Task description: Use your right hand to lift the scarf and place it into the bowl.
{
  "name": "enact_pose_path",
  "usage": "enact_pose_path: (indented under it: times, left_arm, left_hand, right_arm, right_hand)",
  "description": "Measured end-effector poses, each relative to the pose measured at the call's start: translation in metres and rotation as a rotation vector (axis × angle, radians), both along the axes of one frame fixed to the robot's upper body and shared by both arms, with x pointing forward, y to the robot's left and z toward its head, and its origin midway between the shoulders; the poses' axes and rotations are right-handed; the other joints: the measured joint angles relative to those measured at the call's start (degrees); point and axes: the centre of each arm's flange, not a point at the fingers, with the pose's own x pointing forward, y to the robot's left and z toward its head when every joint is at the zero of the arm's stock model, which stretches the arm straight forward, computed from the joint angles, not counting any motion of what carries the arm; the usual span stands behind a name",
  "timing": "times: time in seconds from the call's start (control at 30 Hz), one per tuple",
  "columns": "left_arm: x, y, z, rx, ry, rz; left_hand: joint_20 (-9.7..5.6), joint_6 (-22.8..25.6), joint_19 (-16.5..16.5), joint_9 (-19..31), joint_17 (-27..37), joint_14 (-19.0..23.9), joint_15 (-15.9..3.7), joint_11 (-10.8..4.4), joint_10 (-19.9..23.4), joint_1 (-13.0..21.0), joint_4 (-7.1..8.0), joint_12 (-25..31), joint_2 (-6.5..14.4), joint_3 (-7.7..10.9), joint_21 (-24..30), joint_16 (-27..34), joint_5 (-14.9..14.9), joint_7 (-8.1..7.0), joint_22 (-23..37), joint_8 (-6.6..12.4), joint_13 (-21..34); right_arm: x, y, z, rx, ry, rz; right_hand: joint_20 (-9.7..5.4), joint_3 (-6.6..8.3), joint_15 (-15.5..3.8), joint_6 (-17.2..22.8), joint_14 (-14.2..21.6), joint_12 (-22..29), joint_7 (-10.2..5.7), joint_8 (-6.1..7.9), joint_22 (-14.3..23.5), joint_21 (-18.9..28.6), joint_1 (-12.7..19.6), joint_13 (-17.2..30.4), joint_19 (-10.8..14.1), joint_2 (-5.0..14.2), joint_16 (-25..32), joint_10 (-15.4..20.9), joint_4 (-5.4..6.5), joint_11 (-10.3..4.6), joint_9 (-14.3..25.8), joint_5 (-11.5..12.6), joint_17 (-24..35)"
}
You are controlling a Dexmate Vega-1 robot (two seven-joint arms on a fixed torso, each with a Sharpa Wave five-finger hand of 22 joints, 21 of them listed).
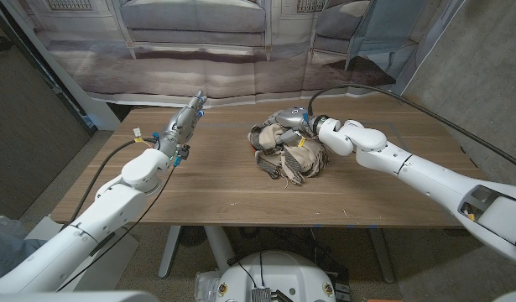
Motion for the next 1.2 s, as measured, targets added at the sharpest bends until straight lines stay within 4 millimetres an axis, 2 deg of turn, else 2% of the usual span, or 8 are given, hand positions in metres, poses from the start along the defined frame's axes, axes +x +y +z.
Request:
enact_pose_path:
  times: [0.07, 0.27, 0.67, 1.2]
  left_arm:
    - [0.001, 0.000, 0.000, 0.000, 0.001, 0.000]
    - [0.002, 0.002, 0.001, 0.000, 0.002, -0.002]
    - [0.005, 0.003, 0.002, 0.003, 0.001, -0.007]
    - [0.005, 0.001, 0.006, 0.012, -0.001, -0.008]
  left_hand:
    - [0.00, 0.0, 0.0, 0.0, 0.0, 0.0, 0.00, 0.00, 0.0, 0.0, 0.00, 0.0, 0.0, 0.00, 0.0, 0.0, 0.0, 0.00, 0.0, 0.00, 0.0]
    - [0.00, 0.0, 0.0, 0.0, 0.0, 0.0, 0.00, 0.00, 0.0, 0.0, 0.00, 0.0, 0.0, 0.00, 0.0, 0.0, 0.0, 0.00, 0.0, 0.00, 0.0]
    - [0.00, 0.0, 0.0, 0.0, 0.0, 0.0, 0.00, 0.00, 0.0, 0.0, 0.00, 0.0, 0.0, 0.00, 0.0, 0.0, -0.2, 0.00, 0.0, 0.00, 0.0]
    - [0.00, 0.0, 0.0, 0.0, 0.0, 0.0, 0.00, 0.00, 0.0, 0.2, 0.00, 0.0, 0.2, 0.00, 0.0, 0.0, -0.2, 0.00, 0.0, 0.00, 0.0]
  right_arm:
    - [-0.001, 0.001, 0.001, -0.007, -0.003, -0.003]
    - [-0.005, 0.002, 0.005, -0.022, -0.013, -0.013]
    - [-0.012, 0.000, 0.014, -0.029, -0.029, -0.027]
    - [-0.030, -0.010, 0.033, -0.027, -0.071, -0.033]
  right_hand:
    - [0.27, 0.00, 0.22, -0.3, -0.4, 0.0, 0.10, -0.41, 0.0, -0.5, 0.0, -0.2, -0.3, 0.00, 0.0, -0.8, 0.00, 0.16, 0.0, 0.2, -0.3]
    - [0.78, -0.24, 0.54, -1.1, -0.9, 0.0, 0.29, -0.44, 0.0, -1.0, 0.0, -0.5, -0.8, 0.00, 0.0, -1.5, -0.24, 0.11, -0.3, 0.6, -0.8]
    - [0.77, -0.36, 0.63, -1.4, -1.4, 0.0, 0.59, -0.44, 0.0, -1.4, -0.2, -0.8, -0.8, 0.23, 0.0, -1.7, -0.12, 0.30, -0.3, 1.1, -1.4]
    - [0.76, -0.48, 0.63, -1.4, -1.4, 0.0, 0.59, -0.44, 0.0, -1.9, -0.5, -1.3, -0.8, 0.53, 0.0, -1.9, 0.00, 0.49, -0.5, 1.5, -1.9]
